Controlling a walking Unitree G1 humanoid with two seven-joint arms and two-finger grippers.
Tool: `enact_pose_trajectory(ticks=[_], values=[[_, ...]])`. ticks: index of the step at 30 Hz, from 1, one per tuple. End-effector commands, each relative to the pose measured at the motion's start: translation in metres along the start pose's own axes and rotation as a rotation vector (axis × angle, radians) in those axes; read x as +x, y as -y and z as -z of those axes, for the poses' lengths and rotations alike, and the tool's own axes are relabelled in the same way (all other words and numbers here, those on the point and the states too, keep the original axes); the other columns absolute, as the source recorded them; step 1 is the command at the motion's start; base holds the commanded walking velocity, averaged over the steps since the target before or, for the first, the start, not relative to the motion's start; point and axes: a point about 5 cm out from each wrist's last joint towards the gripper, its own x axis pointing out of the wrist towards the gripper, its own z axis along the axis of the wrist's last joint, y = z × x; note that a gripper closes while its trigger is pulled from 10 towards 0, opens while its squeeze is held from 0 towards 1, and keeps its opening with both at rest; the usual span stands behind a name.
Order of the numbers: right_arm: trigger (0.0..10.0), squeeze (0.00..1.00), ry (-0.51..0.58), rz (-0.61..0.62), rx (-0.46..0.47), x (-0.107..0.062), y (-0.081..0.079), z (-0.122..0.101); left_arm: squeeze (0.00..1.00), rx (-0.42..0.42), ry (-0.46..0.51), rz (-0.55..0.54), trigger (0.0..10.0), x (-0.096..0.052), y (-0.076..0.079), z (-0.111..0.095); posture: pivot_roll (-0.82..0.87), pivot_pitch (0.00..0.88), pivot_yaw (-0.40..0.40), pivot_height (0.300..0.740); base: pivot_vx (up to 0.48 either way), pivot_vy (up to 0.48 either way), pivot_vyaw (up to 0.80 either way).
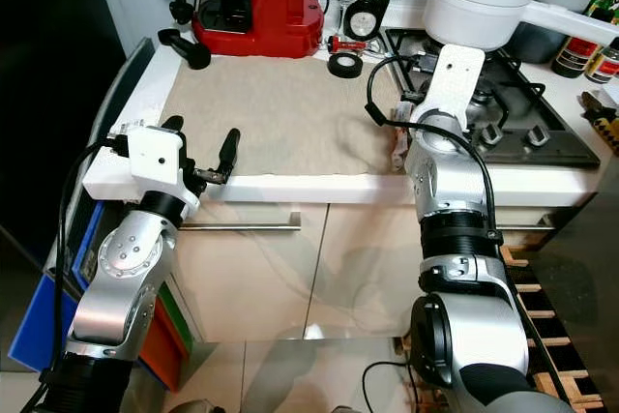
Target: Restocking fridge
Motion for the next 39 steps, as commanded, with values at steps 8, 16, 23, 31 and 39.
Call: enact_pose_trajectory(ticks=[8,16,23,31,39], values=[[10.0,1.00,0.026,-0.017,-0.014,0.003,-0.003,-0.014,0.00,0.013,0.010,-0.002,10.0,0.000,0.001,-0.002,-0.01,0.000,-0.057,0.732,0.000,0.000,0.00],[10.0,1.00,0.038,-0.029,-0.017,0.003,-0.005,-0.019,0.00,0.017,0.006,0.000,10.0,-0.001,0.001,-0.001,-0.01,0.000,-0.058,0.732,0.000,0.000,0.00],[10.0,0.00,-0.039,0.002,0.053,0.007,0.000,-0.014,0.00,0.018,0.007,-0.004,10.0,-0.001,0.001,-0.001,0.00,0.000,-0.063,0.732,0.000,0.000,0.00],[10.0,0.00,-0.177,0.001,0.110,0.013,0.001,-0.001,0.00,0.016,0.004,-0.006,10.0,-0.001,0.001,0.000,0.00,0.000,-0.066,0.732,0.000,0.000,0.00],[10.0,0.00,-0.354,-0.023,0.088,0.012,-0.001,0.032,0.00,0.017,0.002,-0.016,10.0,-0.003,0.000,0.000,0.00,0.000,-0.070,0.732,0.000,0.000,0.00]])
